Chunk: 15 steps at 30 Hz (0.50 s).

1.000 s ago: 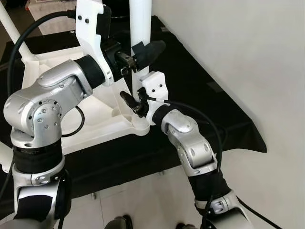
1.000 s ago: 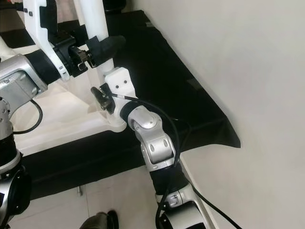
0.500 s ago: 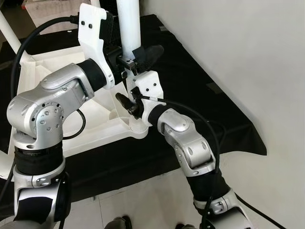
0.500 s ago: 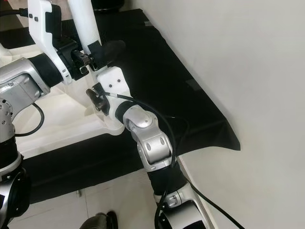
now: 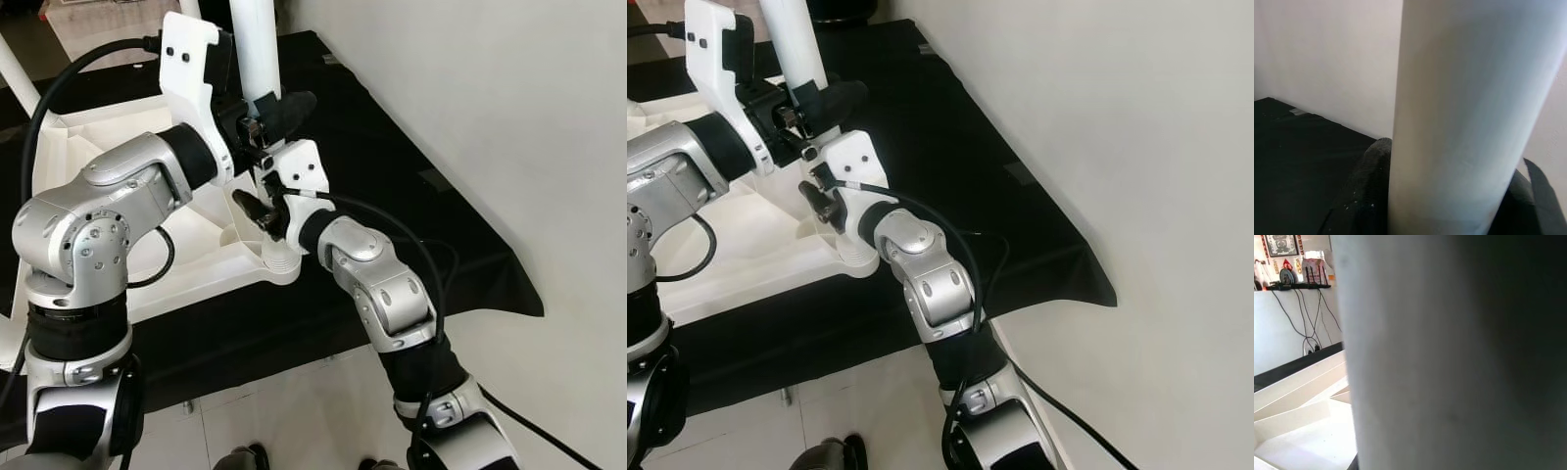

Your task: Building children table

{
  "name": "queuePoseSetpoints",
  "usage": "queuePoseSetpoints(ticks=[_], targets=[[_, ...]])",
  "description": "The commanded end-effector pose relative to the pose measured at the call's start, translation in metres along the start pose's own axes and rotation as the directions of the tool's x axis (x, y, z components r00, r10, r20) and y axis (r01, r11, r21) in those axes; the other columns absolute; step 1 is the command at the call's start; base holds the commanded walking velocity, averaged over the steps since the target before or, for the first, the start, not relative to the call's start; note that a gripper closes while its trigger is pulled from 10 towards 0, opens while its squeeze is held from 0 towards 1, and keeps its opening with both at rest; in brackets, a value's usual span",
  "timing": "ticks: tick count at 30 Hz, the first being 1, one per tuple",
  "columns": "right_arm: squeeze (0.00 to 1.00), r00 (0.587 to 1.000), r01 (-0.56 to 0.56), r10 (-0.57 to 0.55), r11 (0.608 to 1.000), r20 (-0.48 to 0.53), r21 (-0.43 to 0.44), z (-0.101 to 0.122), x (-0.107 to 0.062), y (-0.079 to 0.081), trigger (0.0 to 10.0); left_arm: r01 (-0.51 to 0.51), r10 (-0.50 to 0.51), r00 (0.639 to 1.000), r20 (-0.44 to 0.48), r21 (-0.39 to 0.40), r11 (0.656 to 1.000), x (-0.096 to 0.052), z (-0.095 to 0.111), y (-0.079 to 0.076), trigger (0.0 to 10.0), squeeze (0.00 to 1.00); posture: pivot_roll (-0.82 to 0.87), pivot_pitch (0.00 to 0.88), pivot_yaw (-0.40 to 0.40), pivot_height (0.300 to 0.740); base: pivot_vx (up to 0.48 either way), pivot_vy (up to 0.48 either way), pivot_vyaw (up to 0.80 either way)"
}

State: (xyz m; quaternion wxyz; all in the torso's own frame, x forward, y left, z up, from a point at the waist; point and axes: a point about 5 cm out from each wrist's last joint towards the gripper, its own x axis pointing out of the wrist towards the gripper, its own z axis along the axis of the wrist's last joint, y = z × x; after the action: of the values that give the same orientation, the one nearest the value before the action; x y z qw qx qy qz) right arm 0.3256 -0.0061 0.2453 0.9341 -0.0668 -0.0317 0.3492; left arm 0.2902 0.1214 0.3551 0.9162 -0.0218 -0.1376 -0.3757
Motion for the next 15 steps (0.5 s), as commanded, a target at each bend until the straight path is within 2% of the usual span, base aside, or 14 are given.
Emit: queuePoseSetpoints(ticks=[1,4,5,7,9,11,12,13,14,15], targets=[[0.0,0.996,0.004,0.002,0.998,-0.089,0.063,-0.019,0.003,0.004,0.0,0.051,-0.051,0.999,-0.006,-0.007,0.999,0.0,-0.001,-0.007,0.0,0.0,0.05,0.177,-0.014,0.74,0.0,0.0,0.0],[0.0,0.996,0.001,0.005,0.997,-0.085,0.072,-0.017,0.004,0.004,0.4,0.051,-0.051,0.999,-0.007,-0.005,0.999,-0.001,0.0,-0.007,0.0,0.0,0.05,0.177,-0.014,0.74,0.0,0.0,0.0],[0.0,0.997,-0.005,0.011,0.997,-0.076,0.078,-0.015,0.004,0.004,10.0,0.051,-0.051,0.999,-0.007,-0.004,0.999,-0.001,0.0,-0.006,0.0,0.0,0.05,0.173,-0.013,0.74,0.0,0.0,0.0],[0.0,0.998,-0.022,0.027,0.996,-0.057,0.087,-0.011,0.006,0.004,10.0,0.05,-0.05,0.999,-0.007,-0.003,0.999,-0.001,0.0,-0.006,0.0,0.0,0.05,0.173,-0.013,0.74,0.0,0.0,0.0],[0.0,0.994,-0.105,0.107,0.989,-0.015,0.102,-0.005,0.007,0.006,10.0,0.051,-0.051,0.999,-0.006,-0.003,0.999,-0.001,0.0,-0.006,0.0,0.0,0.05,0.172,-0.013,0.74,0.0,0.0,0.0],[0.0,0.992,-0.127,0.128,0.986,-0.004,0.104,-0.004,0.007,0.006,10.0,0.051,-0.051,0.999,-0.006,-0.003,0.999,-0.001,0.0,-0.007,0.0,0.0,0.05,0.172,-0.013,0.74,0.0,0.0,0.0],[1.0,0.97,-0.243,0.238,0.965,0.055,0.098,0.007,0.008,0.005,10.0,0.052,-0.052,0.999,-0.005,-0.003,0.999,0.0,0.0,-0.007,0.0,0.0,0.05,0.171,-0.016,0.74,0.0,0.0,0.0],[1.0,0.97,-0.243,0.238,0.965,0.055,0.098,0.007,0.008,0.005,10.0,0.052,-0.052,0.999,-0.005,-0.003,0.999,0.0,0.0,-0.007,0.0,0.0,0.05,0.171,-0.016,0.74,0.0,0.0,0.0],[1.0,0.948,-0.314,0.306,0.946,0.09,0.086,0.014,0.007,0.004,10.0,0.053,-0.053,0.999,-0.005,-0.003,0.999,0.0,0.0,-0.007,0.0,0.0,0.05,0.171,-0.016,0.74,0.0,0.0,0.0],[1.0,0.948,-0.314,0.306,0.946,0.09,0.086,0.014,0.007,0.004,10.0,0.053,-0.053,0.999,-0.005,-0.003,0.999,0.0,0.0,-0.007,0.0,0.0,0.05,0.171,-0.016,0.74,0.0,0.0,0.0]])
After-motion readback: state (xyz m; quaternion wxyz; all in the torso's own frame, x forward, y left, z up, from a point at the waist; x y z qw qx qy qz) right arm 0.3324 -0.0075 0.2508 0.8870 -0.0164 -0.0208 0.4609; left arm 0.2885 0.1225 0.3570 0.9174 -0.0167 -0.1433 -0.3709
